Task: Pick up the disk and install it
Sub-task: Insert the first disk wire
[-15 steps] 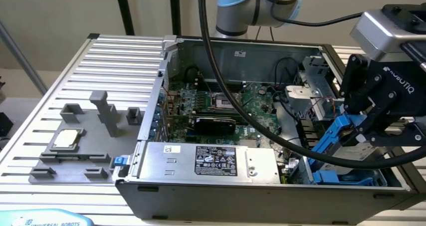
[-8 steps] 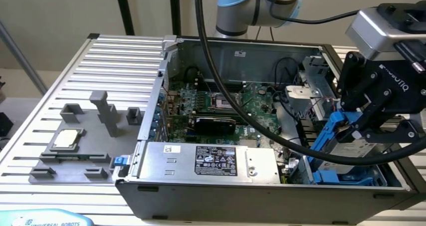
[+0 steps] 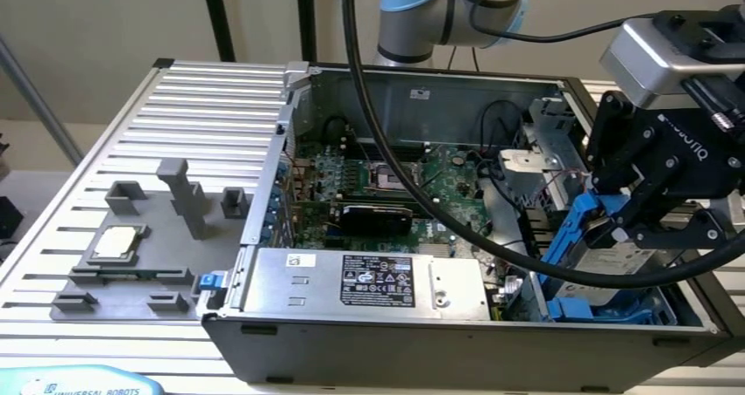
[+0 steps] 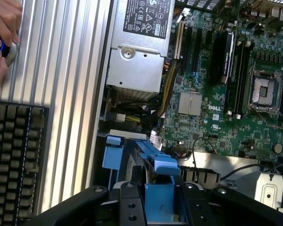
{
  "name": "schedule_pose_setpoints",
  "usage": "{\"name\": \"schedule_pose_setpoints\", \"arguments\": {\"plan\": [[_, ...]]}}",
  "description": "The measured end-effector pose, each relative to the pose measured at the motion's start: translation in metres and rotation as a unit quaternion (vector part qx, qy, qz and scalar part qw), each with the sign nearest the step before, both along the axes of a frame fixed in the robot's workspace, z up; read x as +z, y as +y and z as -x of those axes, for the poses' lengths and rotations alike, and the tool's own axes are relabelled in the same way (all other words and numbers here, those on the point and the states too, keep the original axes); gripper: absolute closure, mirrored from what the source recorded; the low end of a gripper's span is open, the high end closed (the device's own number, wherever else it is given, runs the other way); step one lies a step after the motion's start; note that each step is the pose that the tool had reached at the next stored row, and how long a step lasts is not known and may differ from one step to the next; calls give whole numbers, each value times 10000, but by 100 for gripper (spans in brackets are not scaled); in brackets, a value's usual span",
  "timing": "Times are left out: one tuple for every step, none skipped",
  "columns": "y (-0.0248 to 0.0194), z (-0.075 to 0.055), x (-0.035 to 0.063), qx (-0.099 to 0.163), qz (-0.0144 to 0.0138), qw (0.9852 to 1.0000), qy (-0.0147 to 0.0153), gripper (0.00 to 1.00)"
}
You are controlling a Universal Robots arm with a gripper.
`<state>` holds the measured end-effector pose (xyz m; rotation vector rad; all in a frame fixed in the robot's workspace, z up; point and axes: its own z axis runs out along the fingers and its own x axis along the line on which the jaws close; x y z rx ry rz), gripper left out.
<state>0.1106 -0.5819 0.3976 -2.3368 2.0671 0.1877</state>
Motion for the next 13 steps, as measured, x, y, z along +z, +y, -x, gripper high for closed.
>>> {"name": "schedule_pose_setpoints", "arguments": {"plan": [[1,0,0,2,0,10000,0,66],[1,0,-1,3,0,10000,0,66],[2,0,-1,4,0,10000,0,66],[2,0,-1,4,0,10000,0,66],[2,0,-1,5,0,10000,0,66],[2,0,-1,5,-2,10000,0,66],[2,0,-1,5,-2,10000,0,65],[2,0,-2,6,-4,10000,0,65],[3,0,-2,5,-5,10000,0,65],[3,-1,-2,6,-8,10000,-1,63],[2,-2,4,6,-3,10000,-1,63],[2,-1,14,5,0,10000,0,50],[2,-1,24,5,-1,10000,0,50]]}}
